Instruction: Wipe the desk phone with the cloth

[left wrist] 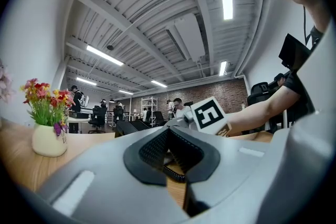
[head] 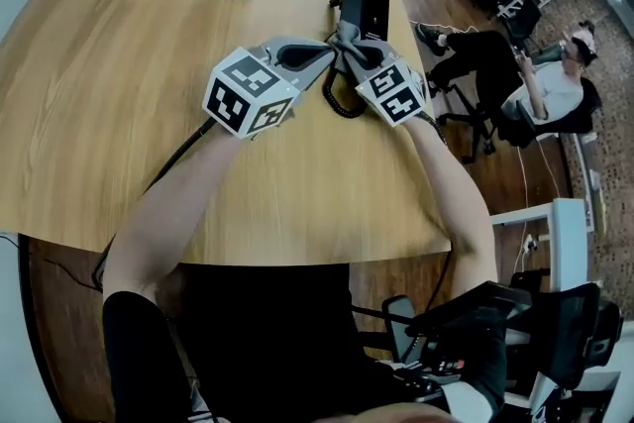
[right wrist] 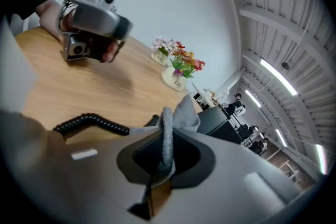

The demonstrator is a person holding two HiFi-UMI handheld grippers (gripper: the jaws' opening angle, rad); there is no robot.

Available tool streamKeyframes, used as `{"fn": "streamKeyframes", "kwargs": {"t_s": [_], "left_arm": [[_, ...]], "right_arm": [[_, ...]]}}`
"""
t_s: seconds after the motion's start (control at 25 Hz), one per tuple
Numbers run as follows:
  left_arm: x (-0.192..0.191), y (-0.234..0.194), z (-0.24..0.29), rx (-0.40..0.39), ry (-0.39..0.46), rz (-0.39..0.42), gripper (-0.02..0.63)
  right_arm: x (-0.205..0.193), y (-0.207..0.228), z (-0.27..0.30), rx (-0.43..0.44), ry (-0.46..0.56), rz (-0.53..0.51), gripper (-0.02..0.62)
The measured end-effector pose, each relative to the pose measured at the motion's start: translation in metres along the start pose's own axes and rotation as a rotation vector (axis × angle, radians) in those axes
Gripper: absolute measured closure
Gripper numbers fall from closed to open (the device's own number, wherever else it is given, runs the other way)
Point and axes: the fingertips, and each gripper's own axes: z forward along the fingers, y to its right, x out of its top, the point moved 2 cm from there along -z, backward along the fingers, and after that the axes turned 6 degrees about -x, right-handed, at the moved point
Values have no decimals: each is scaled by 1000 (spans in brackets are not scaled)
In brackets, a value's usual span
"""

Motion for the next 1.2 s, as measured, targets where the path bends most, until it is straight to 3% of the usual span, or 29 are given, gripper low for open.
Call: {"fn": "streamKeyframes", "kwargs": {"t_s": [0.2, 0.36, 0.44, 0.68, 0.8, 1.0, 1.2], "left_arm": [[1, 1, 1, 9, 3, -5, 603], [1, 3, 2, 5, -1, -5, 603], [1, 2, 1, 4, -4, -6, 603], [-1, 0, 3, 5, -8, -7, 603], [-3, 0, 4, 4, -10, -10, 603], [-3, 1, 4, -1, -7, -12, 603], [-3, 2, 2, -8, -15, -11, 603]], "right_arm": [[-10, -34, -26, 107, -29, -29, 575], [-3, -32, -34, 154, -17, 5, 575], [4, -11, -30, 123, 0, 27, 575], [27, 102, 15, -112, 73, 188, 575], [31, 136, 45, -186, 79, 249, 575], [24, 152, 86, -220, 23, 274, 575], [18, 123, 76, -180, 20, 224, 575]]}}
